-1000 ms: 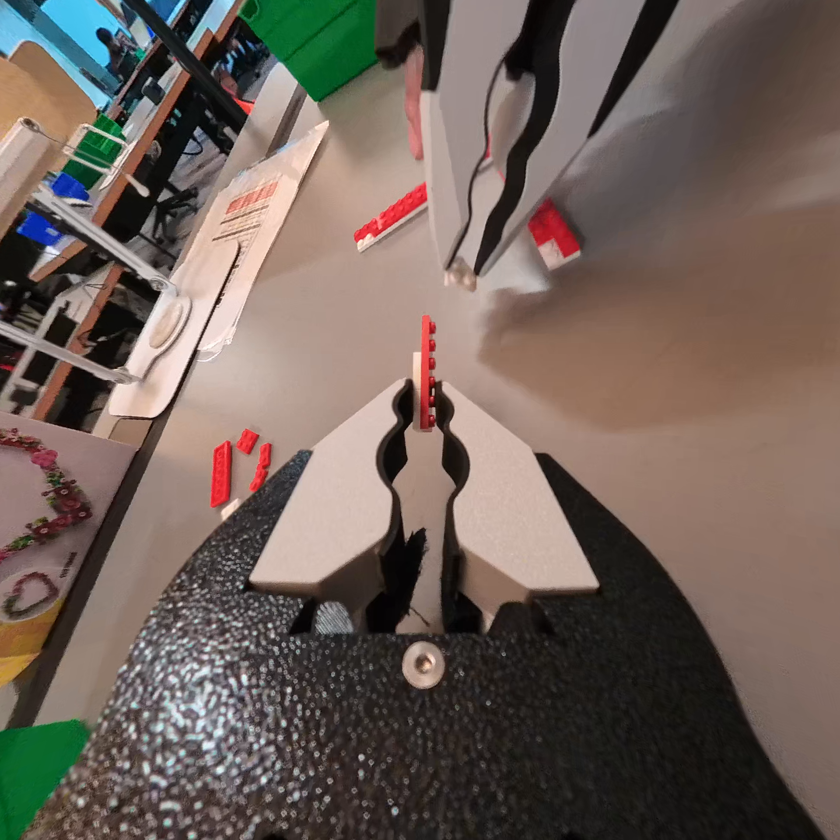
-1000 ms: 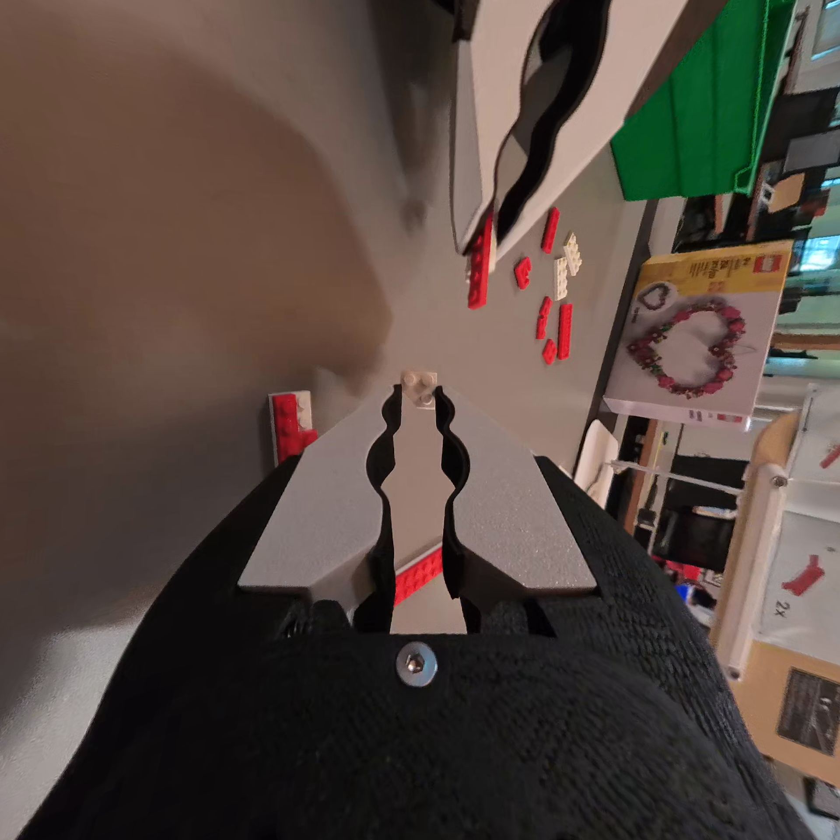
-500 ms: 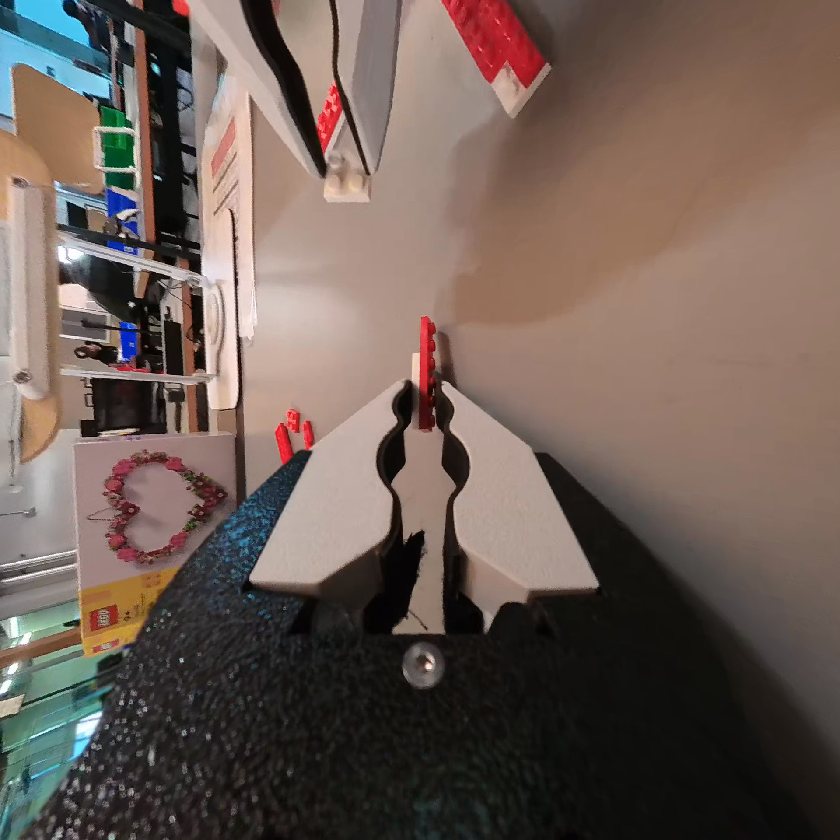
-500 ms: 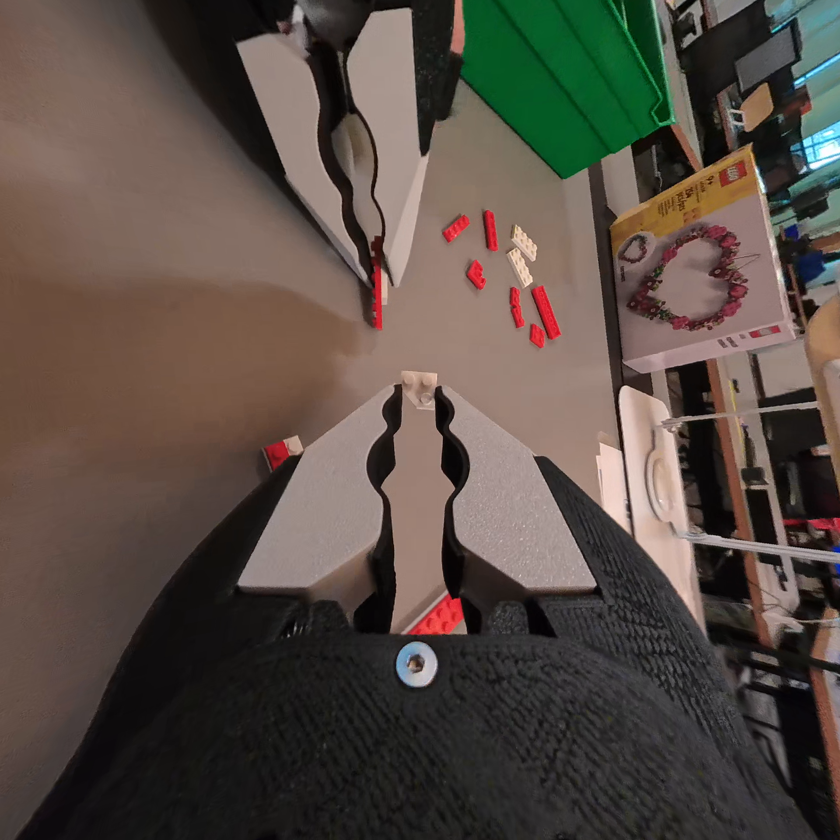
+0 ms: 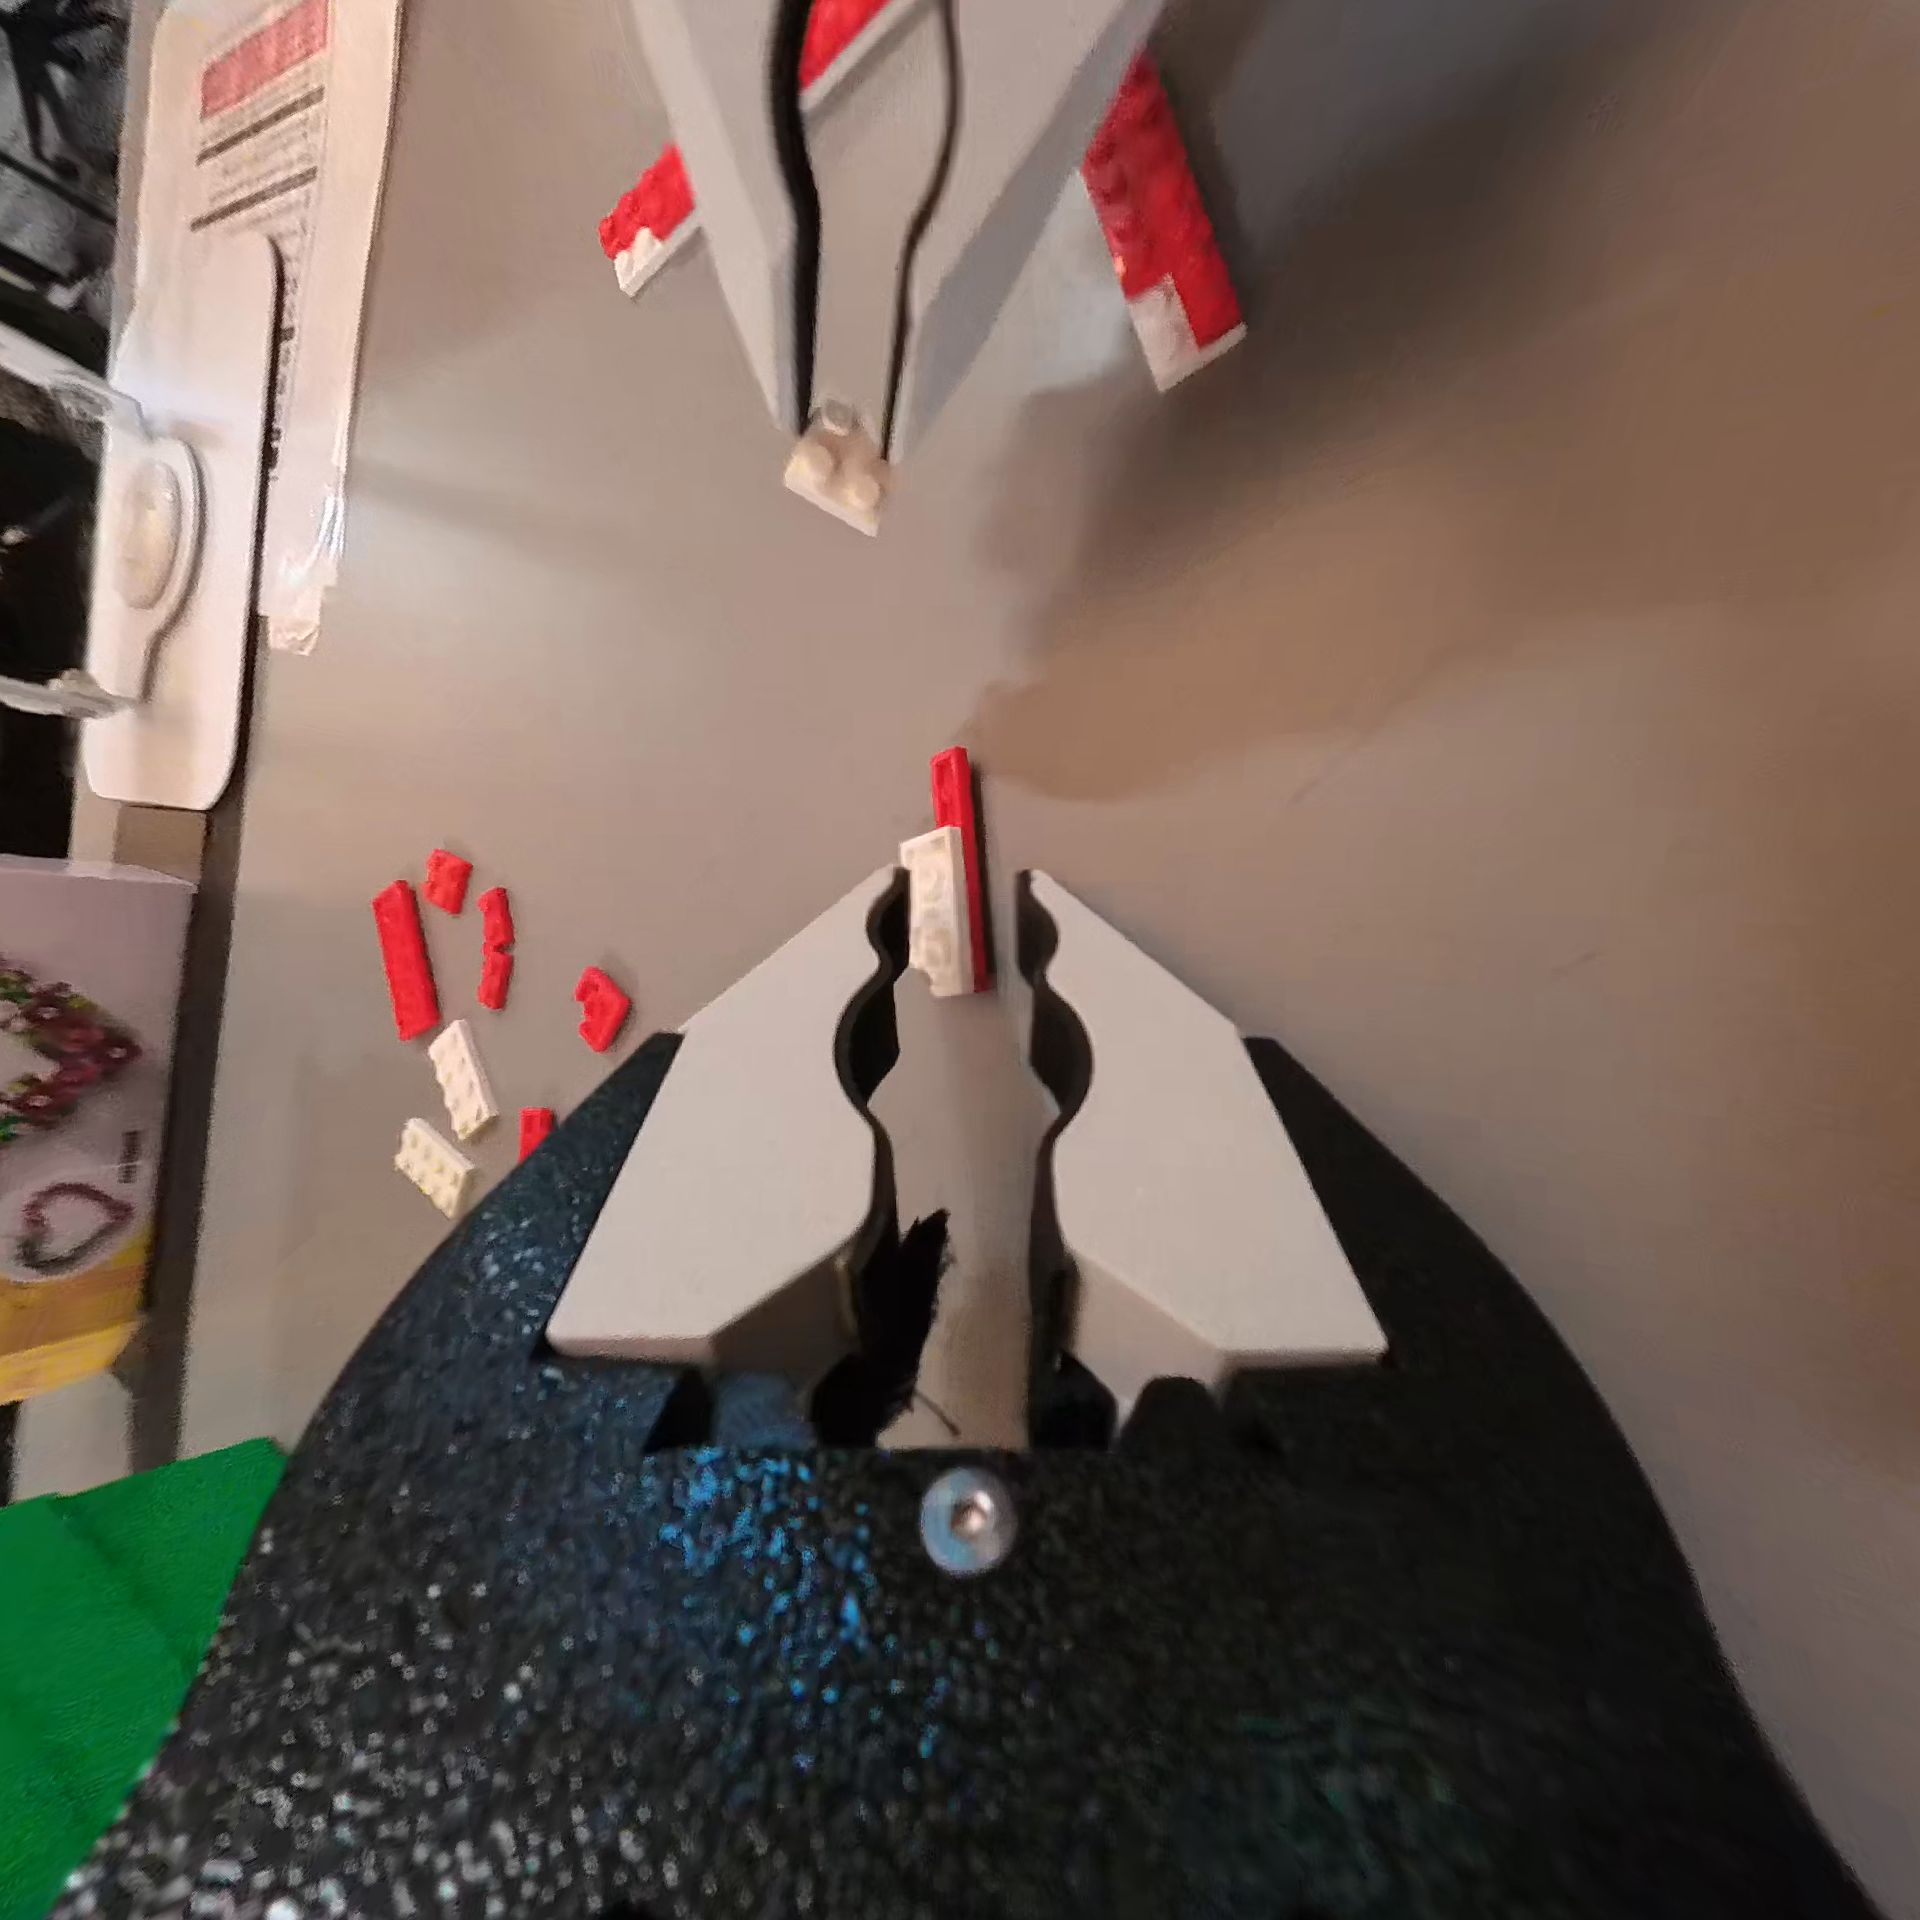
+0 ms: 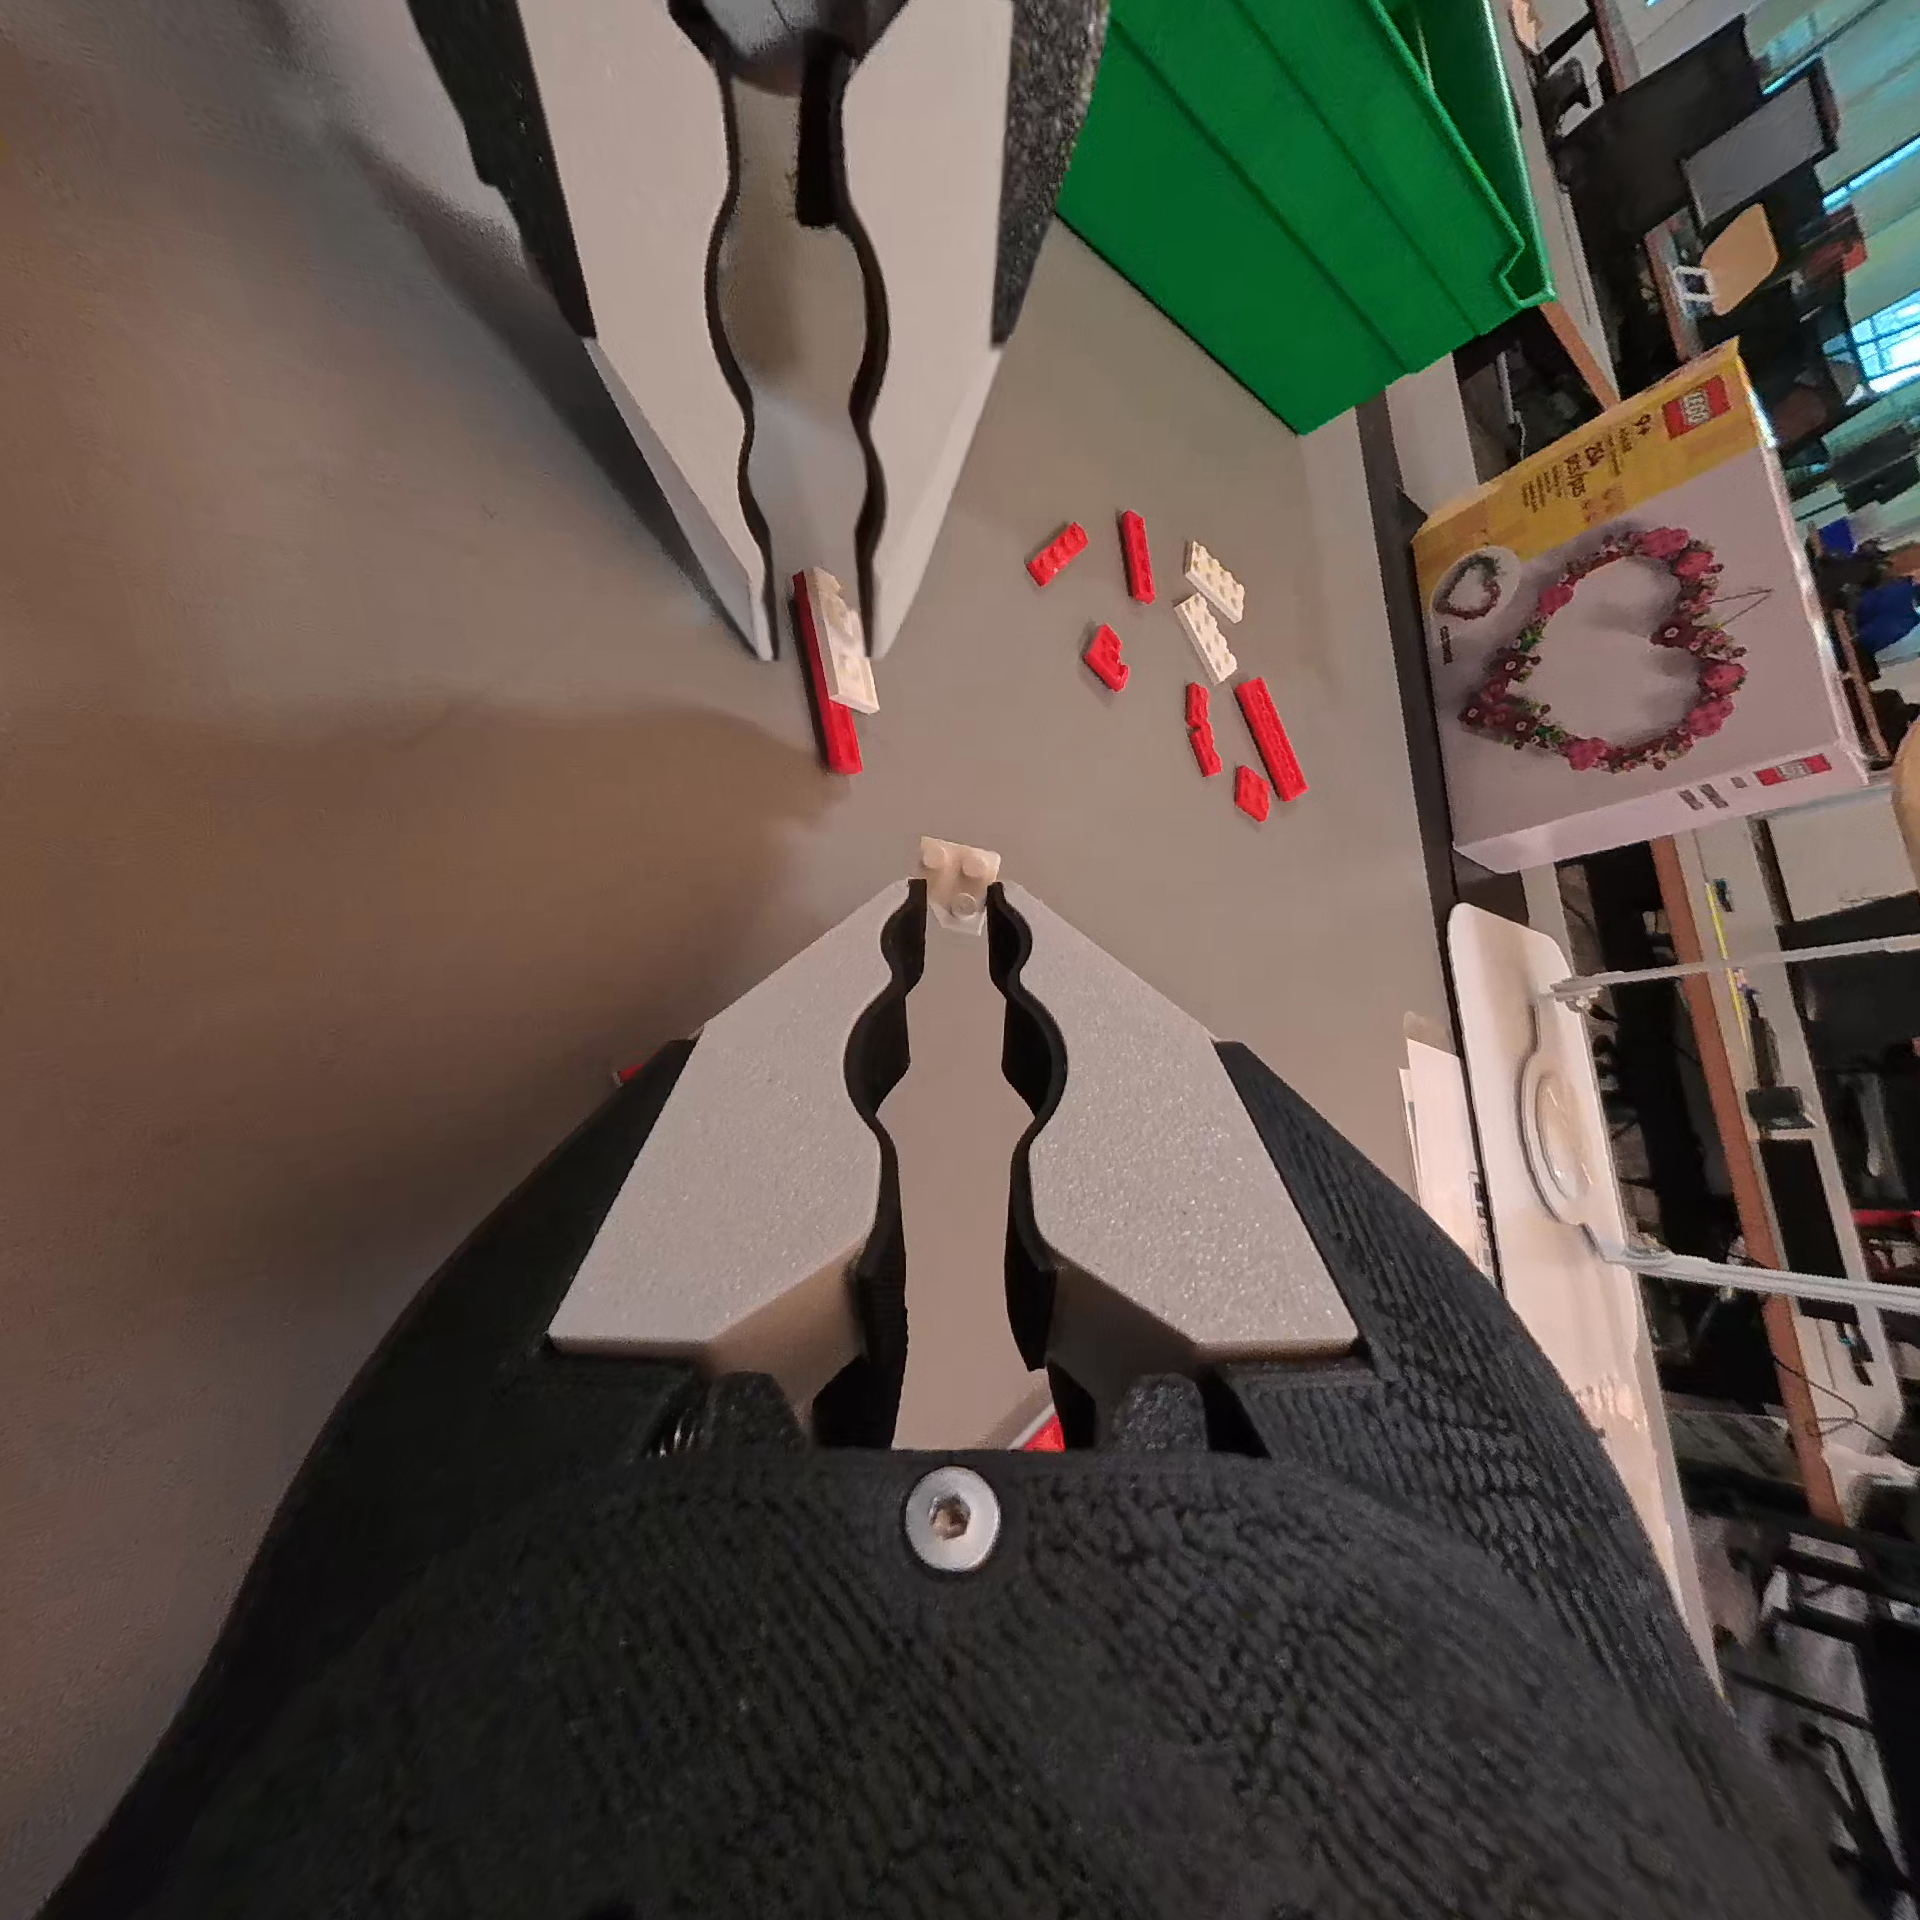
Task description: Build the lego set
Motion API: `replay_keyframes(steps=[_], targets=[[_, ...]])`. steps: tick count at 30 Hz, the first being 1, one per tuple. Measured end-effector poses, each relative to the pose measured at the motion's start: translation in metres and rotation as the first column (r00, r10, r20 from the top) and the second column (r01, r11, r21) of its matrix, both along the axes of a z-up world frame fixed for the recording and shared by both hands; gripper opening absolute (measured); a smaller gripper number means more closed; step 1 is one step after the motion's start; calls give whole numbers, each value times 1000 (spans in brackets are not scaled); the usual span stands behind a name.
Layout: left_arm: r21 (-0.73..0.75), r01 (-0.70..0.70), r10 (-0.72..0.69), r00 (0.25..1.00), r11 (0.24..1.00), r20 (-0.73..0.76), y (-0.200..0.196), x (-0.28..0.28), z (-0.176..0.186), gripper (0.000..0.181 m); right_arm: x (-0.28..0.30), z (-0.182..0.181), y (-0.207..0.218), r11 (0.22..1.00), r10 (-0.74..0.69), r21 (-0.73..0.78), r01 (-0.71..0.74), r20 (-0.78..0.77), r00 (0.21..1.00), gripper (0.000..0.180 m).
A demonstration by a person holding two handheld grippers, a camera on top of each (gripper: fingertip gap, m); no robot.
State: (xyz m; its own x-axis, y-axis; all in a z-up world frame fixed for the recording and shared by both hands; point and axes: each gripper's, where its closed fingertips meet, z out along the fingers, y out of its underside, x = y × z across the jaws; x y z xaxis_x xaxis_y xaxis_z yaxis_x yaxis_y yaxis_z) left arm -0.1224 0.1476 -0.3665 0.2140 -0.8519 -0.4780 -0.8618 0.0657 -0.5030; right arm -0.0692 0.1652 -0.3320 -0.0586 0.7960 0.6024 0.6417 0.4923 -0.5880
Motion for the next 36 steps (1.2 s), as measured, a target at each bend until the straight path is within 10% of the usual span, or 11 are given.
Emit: replay_keyframes(steps=[10,22,31,36], targets=[[-301,30,175,760,953,627,0,42,60,35,-6,16,-13,995,72,72,-69,-51,996,9],[-314,159,110,715,936,690,-10,49,60,3,-11,33,-28,983,143,132,-129,-103,984,1],[-24,271,-157,624,962,766,-23,44,93,3,-10,62,-37,867,68,-429,-254,-404,912,11],[-16,301,-184,625,953,759,-29,44,93,3,-12,65,-43,814,93,-483,-323,-441,893,8]])
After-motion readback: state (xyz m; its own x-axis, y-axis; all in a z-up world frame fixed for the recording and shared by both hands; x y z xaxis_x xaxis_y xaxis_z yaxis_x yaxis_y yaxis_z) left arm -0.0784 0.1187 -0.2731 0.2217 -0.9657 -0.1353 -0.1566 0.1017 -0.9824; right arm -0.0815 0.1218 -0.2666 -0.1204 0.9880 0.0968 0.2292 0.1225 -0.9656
